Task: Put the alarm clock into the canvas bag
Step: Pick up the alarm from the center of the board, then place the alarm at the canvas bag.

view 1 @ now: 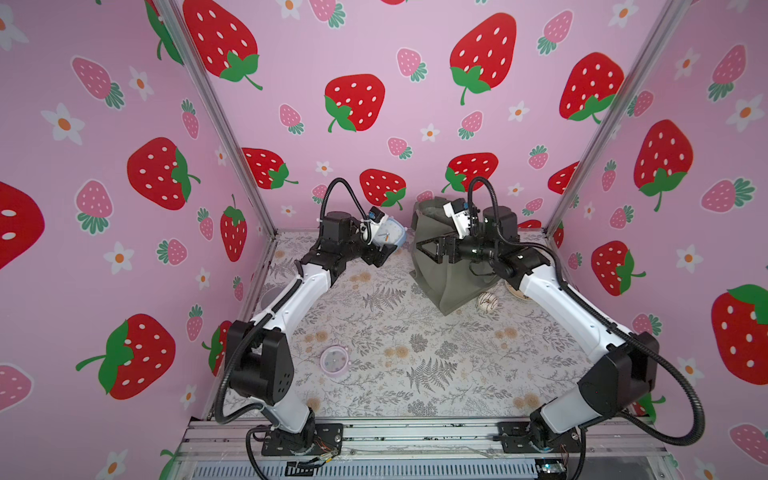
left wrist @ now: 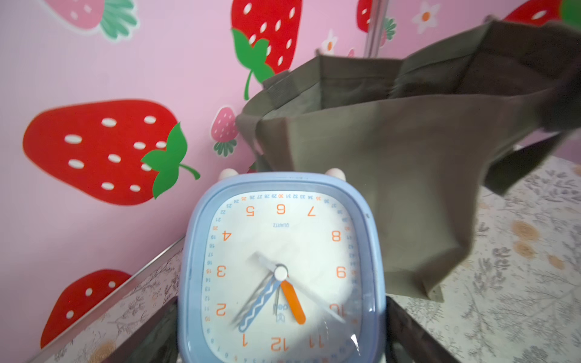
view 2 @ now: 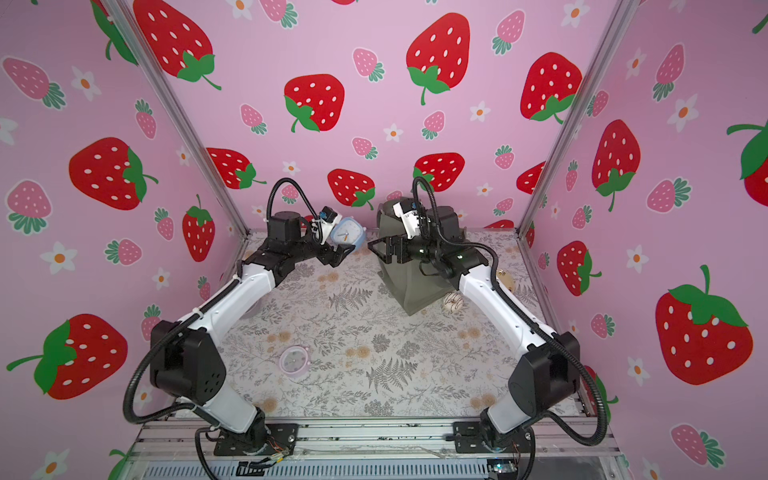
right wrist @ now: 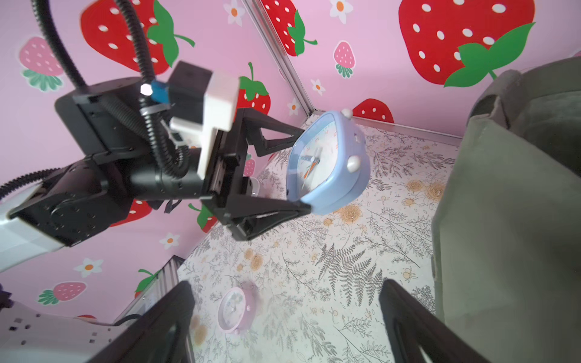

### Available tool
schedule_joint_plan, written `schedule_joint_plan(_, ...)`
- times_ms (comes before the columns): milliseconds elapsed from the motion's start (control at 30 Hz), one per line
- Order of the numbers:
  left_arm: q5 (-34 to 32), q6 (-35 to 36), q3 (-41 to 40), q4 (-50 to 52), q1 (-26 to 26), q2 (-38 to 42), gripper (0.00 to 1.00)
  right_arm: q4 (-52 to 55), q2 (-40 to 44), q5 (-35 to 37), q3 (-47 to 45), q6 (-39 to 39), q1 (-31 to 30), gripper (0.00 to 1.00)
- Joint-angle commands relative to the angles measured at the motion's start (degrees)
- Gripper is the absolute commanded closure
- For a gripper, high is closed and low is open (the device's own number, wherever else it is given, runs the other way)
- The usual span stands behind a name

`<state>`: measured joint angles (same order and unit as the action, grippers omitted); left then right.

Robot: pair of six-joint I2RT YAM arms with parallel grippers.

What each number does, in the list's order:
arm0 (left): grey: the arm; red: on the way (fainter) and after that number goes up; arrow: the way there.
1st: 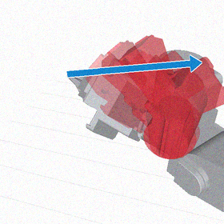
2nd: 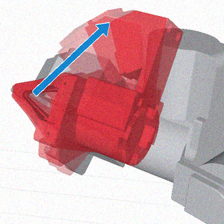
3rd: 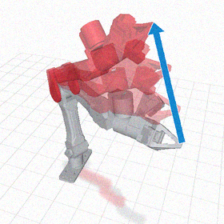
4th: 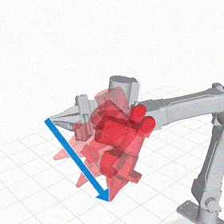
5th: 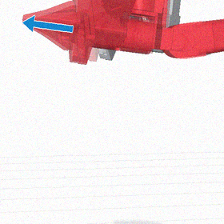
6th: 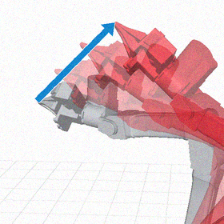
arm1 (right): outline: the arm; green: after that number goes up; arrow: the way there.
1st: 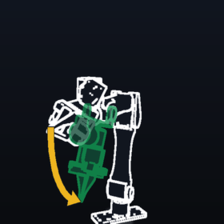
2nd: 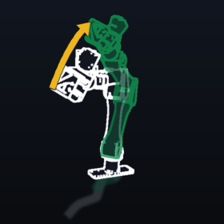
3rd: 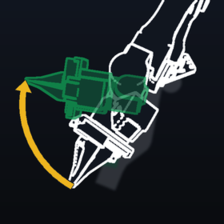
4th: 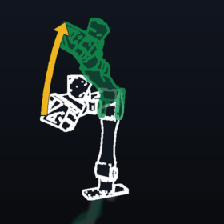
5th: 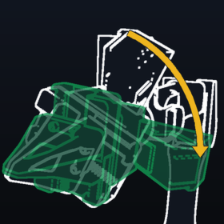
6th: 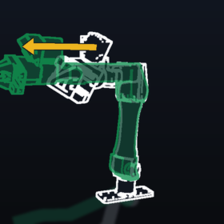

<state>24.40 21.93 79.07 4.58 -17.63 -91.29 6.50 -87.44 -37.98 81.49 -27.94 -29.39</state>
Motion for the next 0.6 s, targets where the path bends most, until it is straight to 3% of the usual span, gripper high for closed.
schedule_joint_plan(0, -0.76, 6.38, -1.93, 0.66, -2.63, 4.8, 0.33, -10.13, 2.83, -7.79, -4.81, -10.49, 3.53, 0.15)
schedule_joint_plan(333, -1.23, 11.38, -1.55, 3.14, -8.6, 9.37, 0.33, -15.74, 4.4, -13.79, -9.96, -15.4, 5.13, 0.04)
schedule_joint_plan(567, -0.29, 12.7, -2.09, 2.25, -10.66, 9.95, 0.33, -21.28, 3.92, -17.17, -11.97, -21.53, 5.17, 0.21)
